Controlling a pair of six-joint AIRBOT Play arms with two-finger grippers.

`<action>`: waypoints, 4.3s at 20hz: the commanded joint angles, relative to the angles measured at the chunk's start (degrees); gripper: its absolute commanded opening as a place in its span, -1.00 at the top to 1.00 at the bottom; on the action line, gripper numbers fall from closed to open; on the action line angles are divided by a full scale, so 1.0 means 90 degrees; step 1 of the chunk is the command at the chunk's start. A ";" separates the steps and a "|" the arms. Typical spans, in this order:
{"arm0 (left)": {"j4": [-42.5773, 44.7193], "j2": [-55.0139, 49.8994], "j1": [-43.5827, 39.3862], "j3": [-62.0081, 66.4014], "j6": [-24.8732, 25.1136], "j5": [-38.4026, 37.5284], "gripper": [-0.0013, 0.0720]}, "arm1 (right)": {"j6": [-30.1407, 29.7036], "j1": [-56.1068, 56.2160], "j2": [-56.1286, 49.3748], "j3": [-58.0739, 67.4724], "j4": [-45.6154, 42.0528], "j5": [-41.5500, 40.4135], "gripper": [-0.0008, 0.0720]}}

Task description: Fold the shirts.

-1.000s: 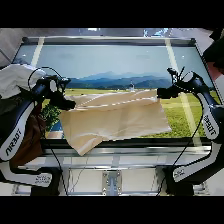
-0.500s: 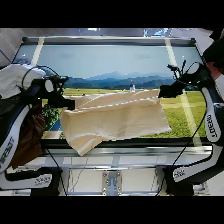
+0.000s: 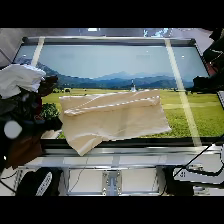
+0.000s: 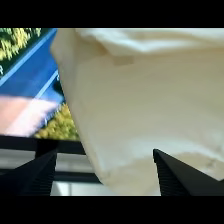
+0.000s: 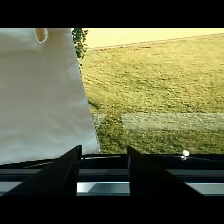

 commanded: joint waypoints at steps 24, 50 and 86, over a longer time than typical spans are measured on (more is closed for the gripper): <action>-0.4325 -0.0726 -0.1151 -0.2929 0.0245 0.2023 0.93 | 0.0044 -0.0075 0.0124 0.0022 0.0804 -0.0158 0.25; -0.4320 -0.0053 -0.1149 -0.2929 0.0240 0.2127 0.93 | -0.0780 -0.2334 0.1158 -0.7779 0.3966 -0.4080 -0.02; -0.1936 -0.5163 0.0231 0.2965 0.3104 0.2217 0.94 | -0.0396 0.0372 0.0107 -0.4260 0.3140 -0.4243 0.95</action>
